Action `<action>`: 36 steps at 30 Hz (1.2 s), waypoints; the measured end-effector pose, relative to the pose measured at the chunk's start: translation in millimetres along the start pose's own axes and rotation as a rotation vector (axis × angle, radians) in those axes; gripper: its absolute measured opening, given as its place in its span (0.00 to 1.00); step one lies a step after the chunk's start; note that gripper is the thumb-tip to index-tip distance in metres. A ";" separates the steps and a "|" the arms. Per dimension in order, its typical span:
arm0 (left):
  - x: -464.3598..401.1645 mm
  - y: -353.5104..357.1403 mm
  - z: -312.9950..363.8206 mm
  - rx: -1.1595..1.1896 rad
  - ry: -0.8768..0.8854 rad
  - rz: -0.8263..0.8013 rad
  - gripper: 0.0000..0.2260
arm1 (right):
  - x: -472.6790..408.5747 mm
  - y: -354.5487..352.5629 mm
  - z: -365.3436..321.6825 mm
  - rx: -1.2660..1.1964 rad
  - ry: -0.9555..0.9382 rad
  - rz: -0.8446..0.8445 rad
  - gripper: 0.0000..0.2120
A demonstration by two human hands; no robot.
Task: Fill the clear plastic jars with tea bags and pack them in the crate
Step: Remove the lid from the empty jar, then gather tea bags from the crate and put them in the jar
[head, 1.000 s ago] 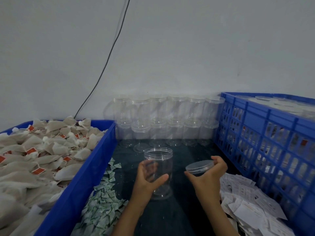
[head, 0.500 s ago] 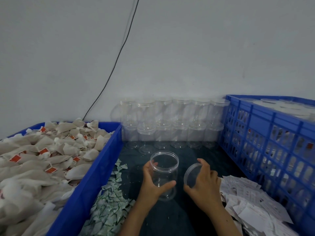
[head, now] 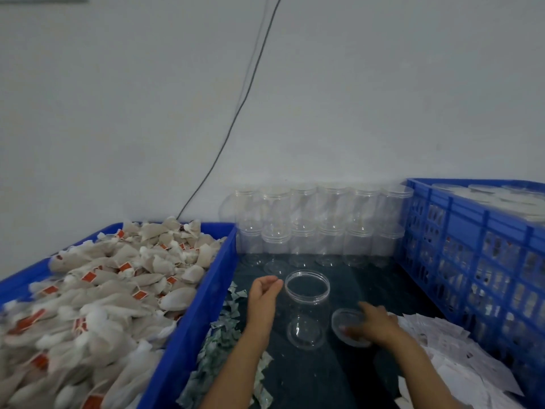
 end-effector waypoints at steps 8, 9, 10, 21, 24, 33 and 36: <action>-29.9 -36.6 76.8 -0.151 -0.181 0.036 0.06 | 37.3 -72.4 -120.8 -0.535 -0.387 0.310 0.10; -33.1 -44.4 83.2 -0.172 -0.155 0.063 0.10 | 45.3 -71.5 -140.4 -0.571 -0.437 0.291 0.09; -33.3 -52.4 88.8 -0.194 -0.137 0.079 0.13 | 52.4 -68.0 -158.7 -0.606 -0.479 0.261 0.08; -22.1 -166.2 98.6 -0.923 0.173 0.191 0.06 | 64.7 34.9 -261.9 -0.813 -0.548 -0.020 0.08; -21.5 -195.8 101.7 -1.405 0.202 0.237 0.11 | 65.4 58.0 -278.3 -0.817 -0.586 -0.061 0.09; -40.0 -246.2 90.7 -1.629 -0.085 0.236 0.30 | 69.0 93.5 -307.4 -0.470 -0.781 -0.190 0.10; -40.6 -249.5 93.3 -1.527 -0.084 0.241 0.21 | 77.1 100.7 -314.4 -0.327 -0.873 -0.218 0.10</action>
Point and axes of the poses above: each hand's wrist, its own x-axis away from the middle knuckle, its own y-axis out of the palm, z = x × y, the point moved 2 cm from there along -x, towards the middle knuckle, and after that the axes turned 2 degrees about z, right-handed, at the moved point
